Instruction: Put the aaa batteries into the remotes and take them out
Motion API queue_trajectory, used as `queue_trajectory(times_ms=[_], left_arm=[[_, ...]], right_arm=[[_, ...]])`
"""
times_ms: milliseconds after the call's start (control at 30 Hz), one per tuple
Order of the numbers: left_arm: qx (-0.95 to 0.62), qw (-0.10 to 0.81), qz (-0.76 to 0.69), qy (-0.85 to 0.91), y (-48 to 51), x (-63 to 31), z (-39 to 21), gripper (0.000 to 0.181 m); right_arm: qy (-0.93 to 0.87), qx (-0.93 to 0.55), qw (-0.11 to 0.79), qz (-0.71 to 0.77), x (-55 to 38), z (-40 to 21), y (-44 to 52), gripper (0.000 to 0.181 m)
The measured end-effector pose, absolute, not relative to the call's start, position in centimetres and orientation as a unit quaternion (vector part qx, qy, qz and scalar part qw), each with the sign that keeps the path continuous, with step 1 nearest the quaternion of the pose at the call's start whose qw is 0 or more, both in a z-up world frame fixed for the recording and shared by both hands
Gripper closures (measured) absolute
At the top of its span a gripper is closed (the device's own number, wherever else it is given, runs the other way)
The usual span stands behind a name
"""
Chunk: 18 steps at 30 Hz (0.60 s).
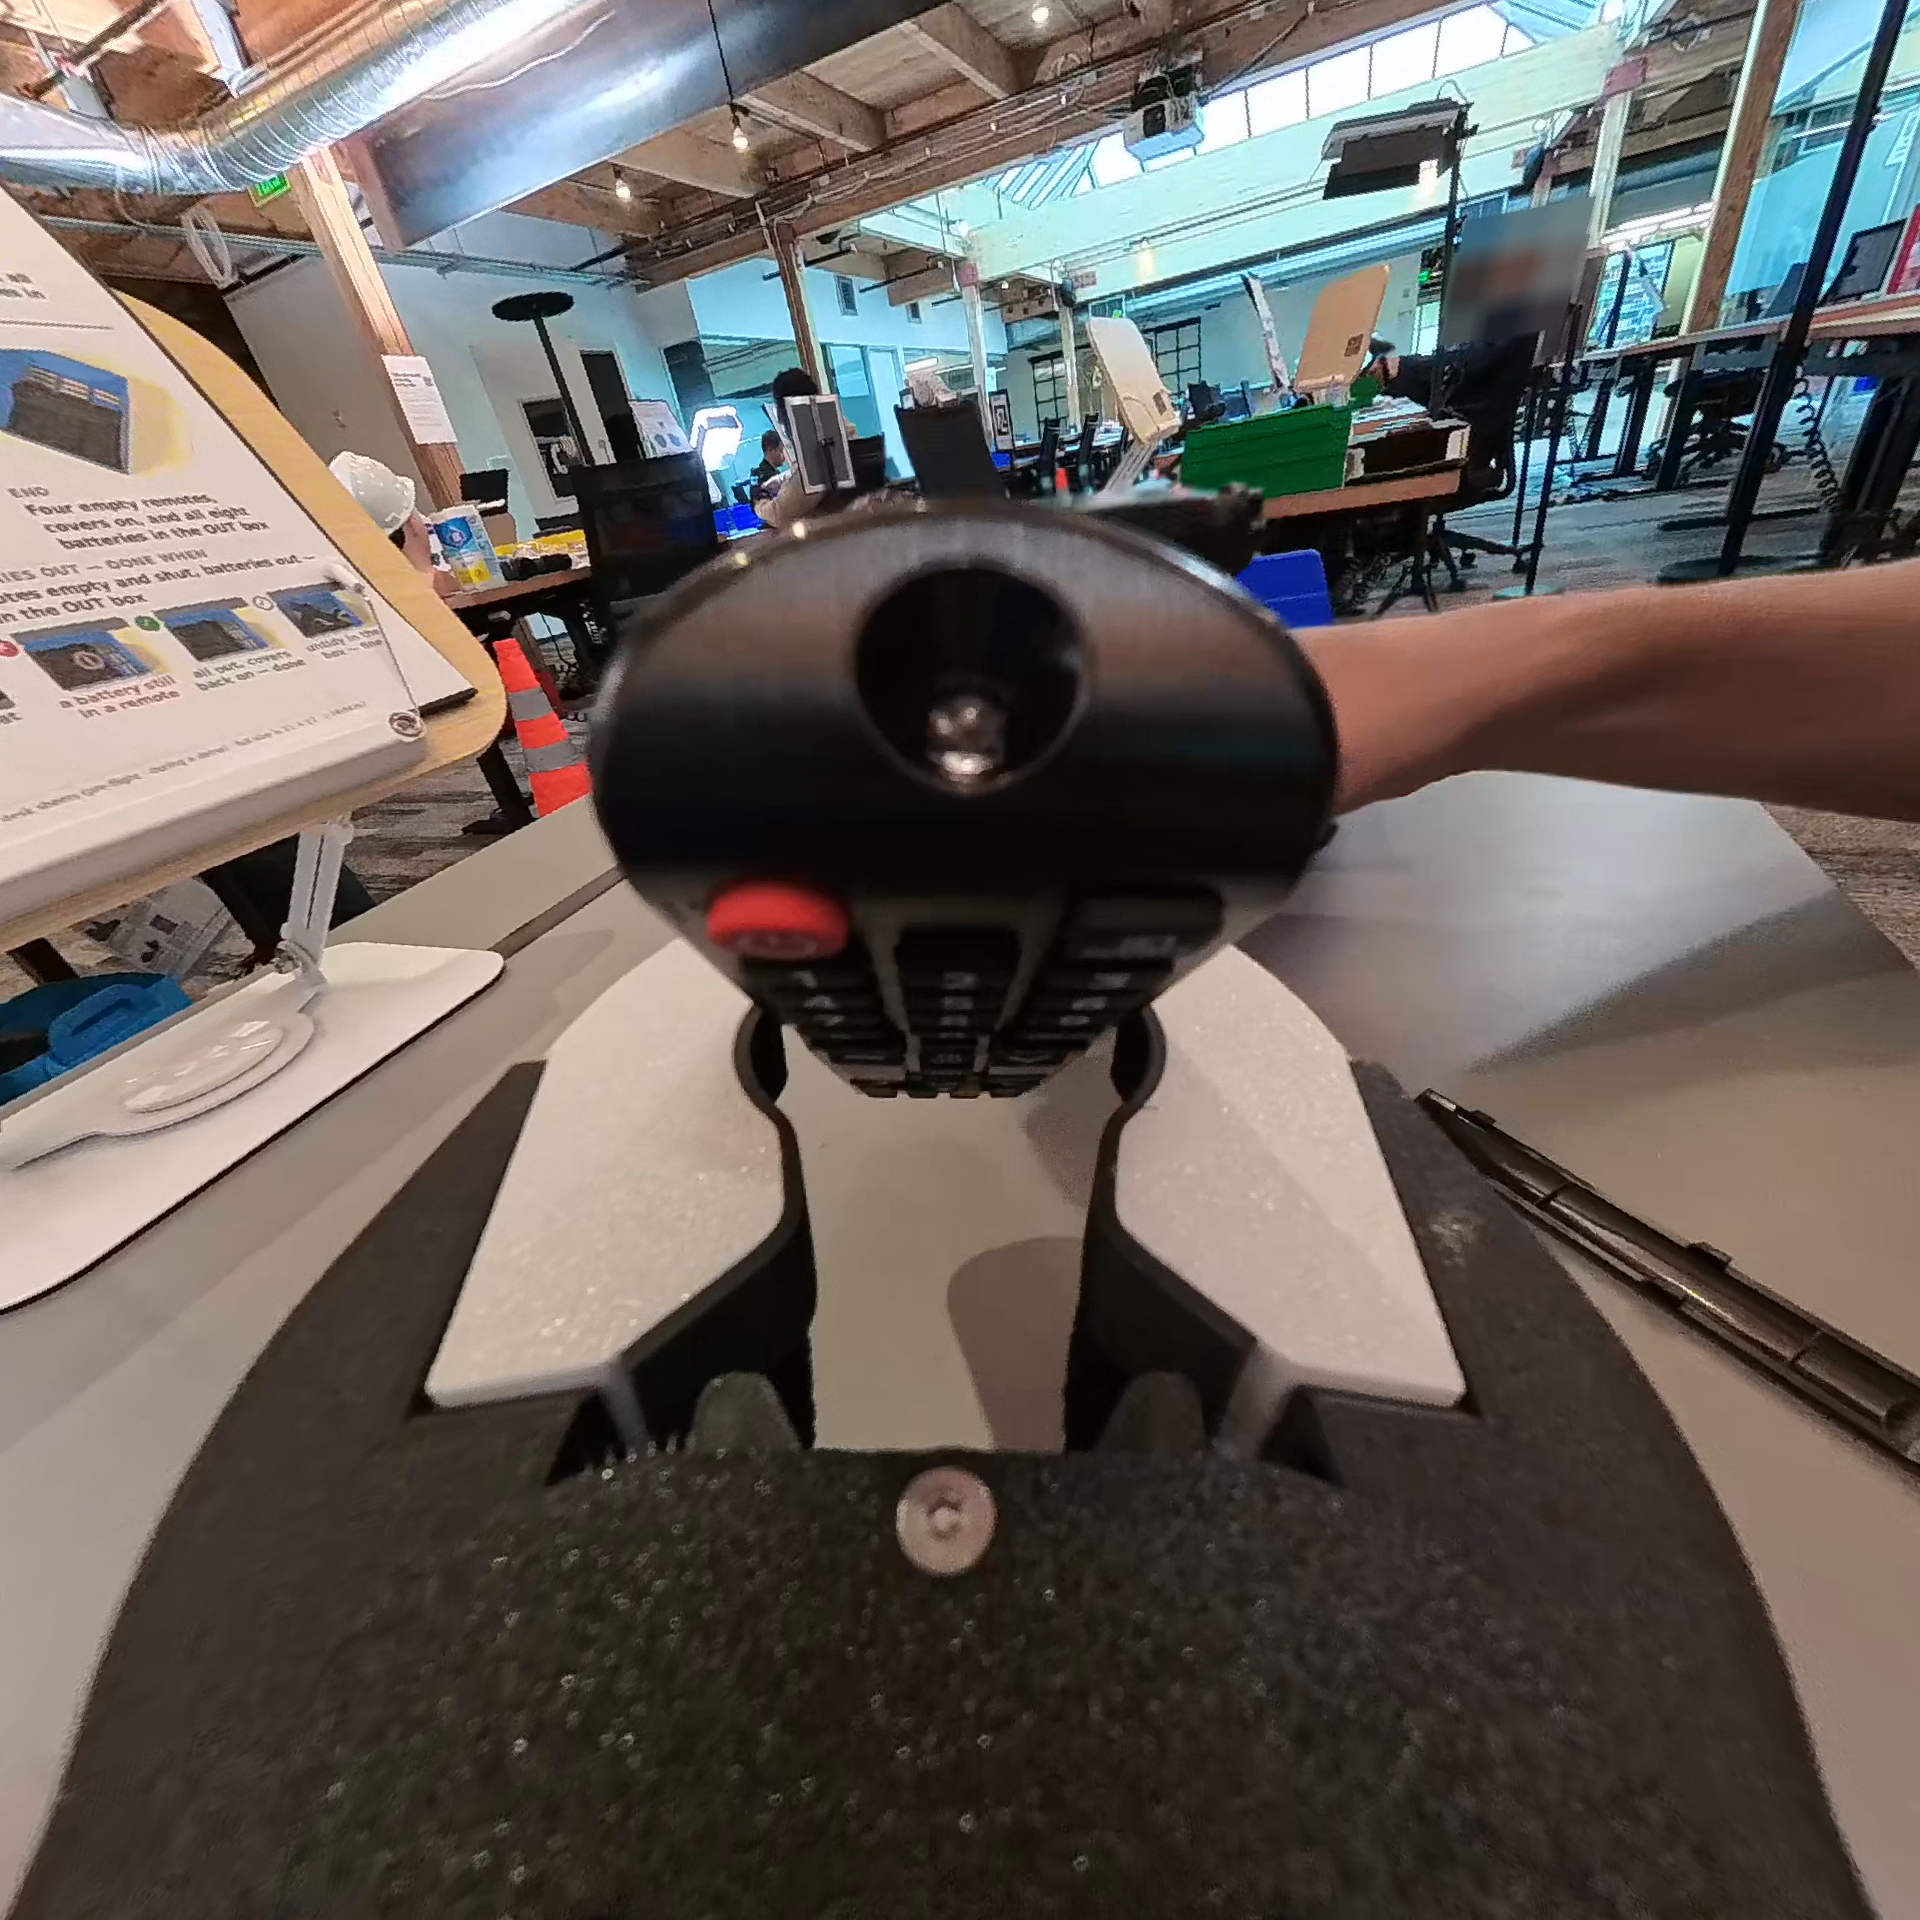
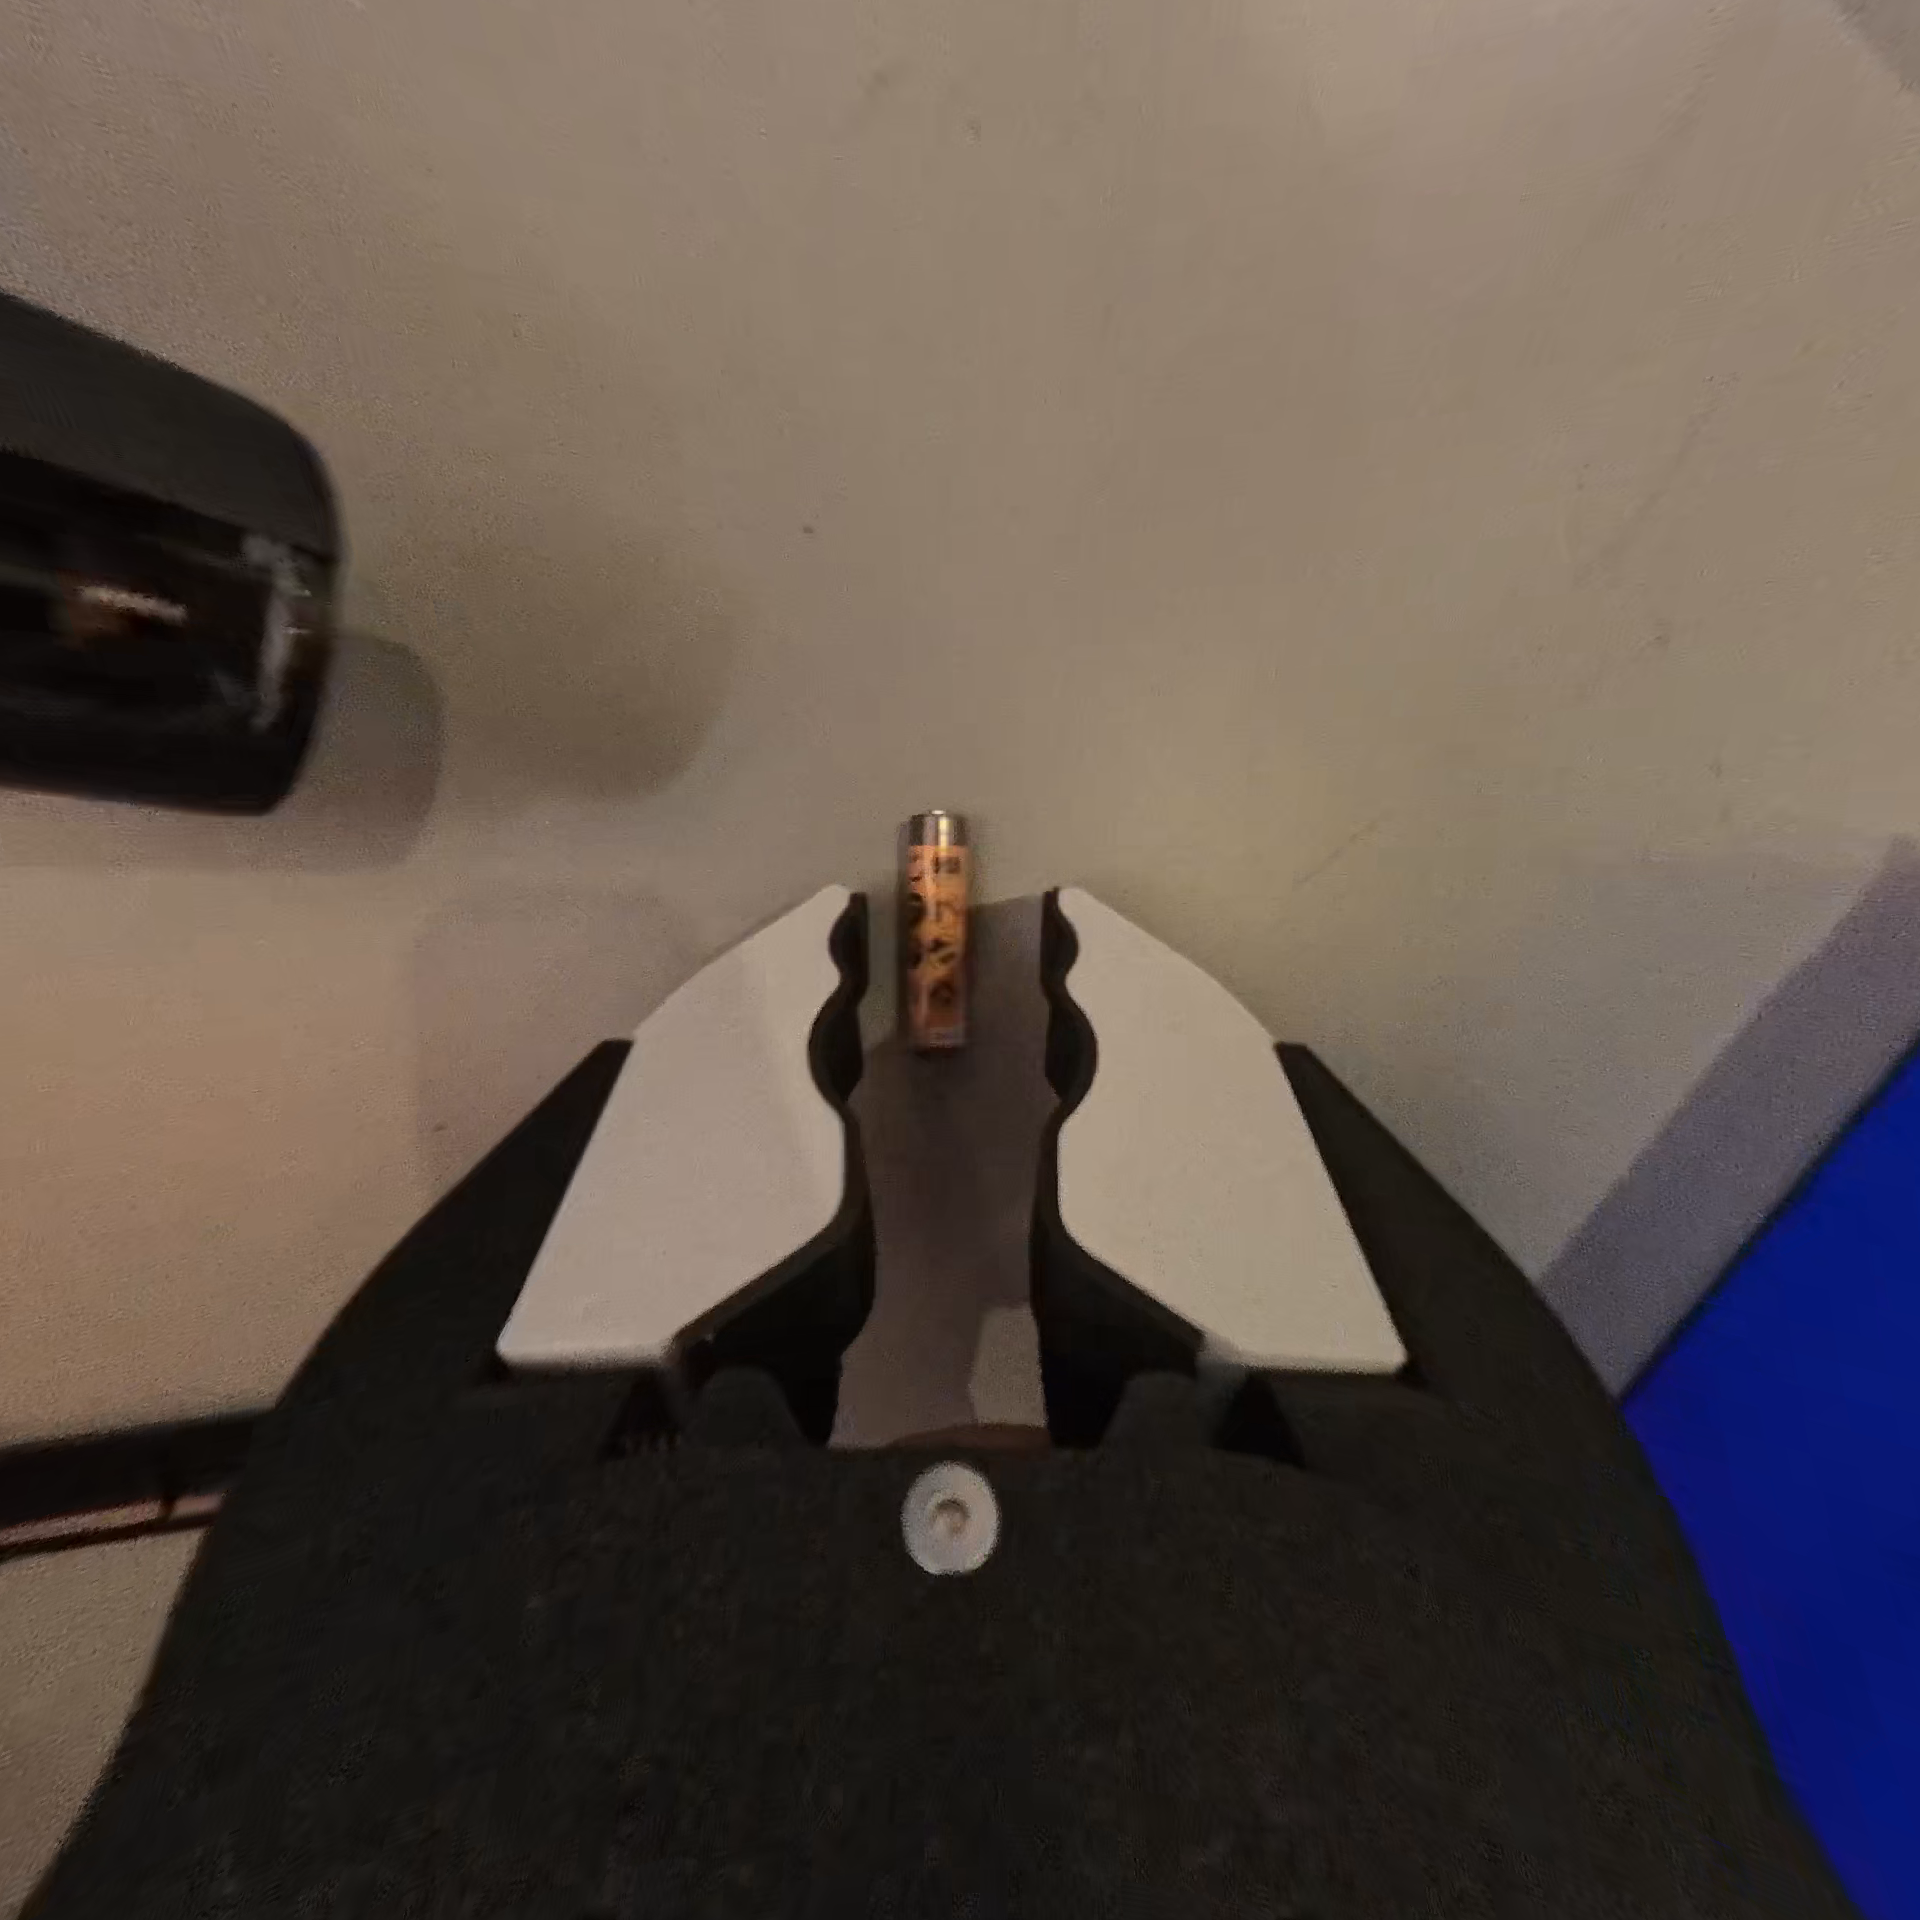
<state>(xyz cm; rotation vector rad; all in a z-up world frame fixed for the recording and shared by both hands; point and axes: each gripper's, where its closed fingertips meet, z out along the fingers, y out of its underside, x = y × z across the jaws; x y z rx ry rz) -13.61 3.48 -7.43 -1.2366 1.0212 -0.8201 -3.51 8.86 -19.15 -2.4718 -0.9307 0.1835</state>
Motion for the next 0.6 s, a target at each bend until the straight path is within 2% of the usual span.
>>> queue_trajectory(times_ms=[33,67,100,167,267,333,400,467,600], left_arm=[[-0.538,0.62,-0.358,0.446,3.4,-13.5,-7.5,0.12],[-0.538,0.619,-0.358,0.446,3.4,-13.5,-7.5,0.12],[-0.538,0.619,-0.358,0.446,3.4,-13.5,-7.5,0.12],[-0.538,0.618,-0.359,0.446,3.4,-13.5,-7.5,0.12],[-0.539,0.618,-0.36,0.445,3.4,-13.5,-7.5,0.12],[-0.539,0.617,-0.361,0.446,3.3,-13.5,-7.5,0.12],[-0.54,0.616,-0.359,0.447,3.4,-13.4,-7.6,0.12],[-0.54,0.615,-0.359,0.448,3.3,-13.3,-7.7,0.12],[-0.539,0.615,-0.357,0.452,3.2,-13.3,-7.8,0.12]], right_arm=[[-0.338,-0.907,0.244,0.054,-3.2,-19.5,9.2,0.152],[-0.331,-0.909,0.245,0.062,-3.2,-19.4,9.3,0.166],[-0.334,-0.91,0.234,0.066,-3.2,-19.4,9.1,0.171],[-0.347,-0.901,0.252,0.064,-3.2,-17.7,8.7,0.171],[-0.339,-0.864,0.369,0.054,-1.9,-9.0,8.9,0.171],[-0.282,-0.841,0.462,0.015,3.0,-2.0,10.3,0.171],[-0.21,-0.846,0.49,0.021,9.0,1.4,11.7,0.171],[-0.149,-0.881,0.448,0.001,15.5,-0.4,13.8,0.171],[-0.081,-0.94,0.332,-0.02,23.2,-9.2,17.0,0.171]])
